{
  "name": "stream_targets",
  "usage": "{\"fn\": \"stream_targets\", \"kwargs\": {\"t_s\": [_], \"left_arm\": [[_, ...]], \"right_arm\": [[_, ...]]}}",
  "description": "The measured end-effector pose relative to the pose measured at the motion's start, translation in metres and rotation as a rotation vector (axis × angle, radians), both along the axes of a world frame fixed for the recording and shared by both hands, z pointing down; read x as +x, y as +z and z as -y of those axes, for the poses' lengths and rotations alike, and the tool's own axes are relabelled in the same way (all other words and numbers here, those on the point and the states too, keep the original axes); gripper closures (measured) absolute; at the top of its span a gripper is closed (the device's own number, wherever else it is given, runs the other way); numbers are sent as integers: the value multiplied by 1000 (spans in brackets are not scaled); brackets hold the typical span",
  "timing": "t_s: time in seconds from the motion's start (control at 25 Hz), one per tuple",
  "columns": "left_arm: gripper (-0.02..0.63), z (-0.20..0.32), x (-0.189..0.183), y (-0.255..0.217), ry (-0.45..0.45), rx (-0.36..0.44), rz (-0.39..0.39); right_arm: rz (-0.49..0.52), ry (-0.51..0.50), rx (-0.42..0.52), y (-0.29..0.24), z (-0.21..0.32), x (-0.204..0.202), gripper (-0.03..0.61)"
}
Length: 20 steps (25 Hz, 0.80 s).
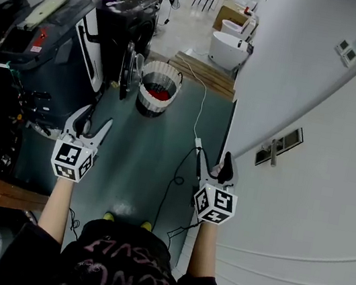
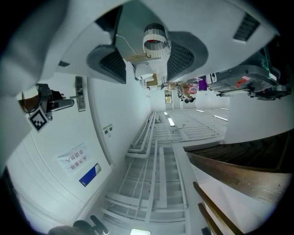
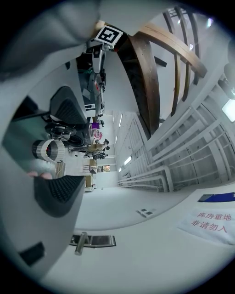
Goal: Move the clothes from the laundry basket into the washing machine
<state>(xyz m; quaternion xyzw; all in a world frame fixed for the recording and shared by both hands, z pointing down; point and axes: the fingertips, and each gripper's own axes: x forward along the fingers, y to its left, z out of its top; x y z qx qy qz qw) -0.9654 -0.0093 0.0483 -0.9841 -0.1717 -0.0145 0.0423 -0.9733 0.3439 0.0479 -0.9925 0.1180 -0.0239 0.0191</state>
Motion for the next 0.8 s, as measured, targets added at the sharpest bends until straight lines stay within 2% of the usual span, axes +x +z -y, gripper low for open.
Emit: {"fn": "stream_targets", "kwargs": {"t_s": [0.4, 0.8], "left_arm": [[333, -32, 9, 7, 3, 10, 27], [333, -72, 33, 15, -42, 4, 30]], "right_arm": [[24, -32, 37, 10, -19, 14, 224], [36, -109, 8, 26, -48, 48, 232]]}}
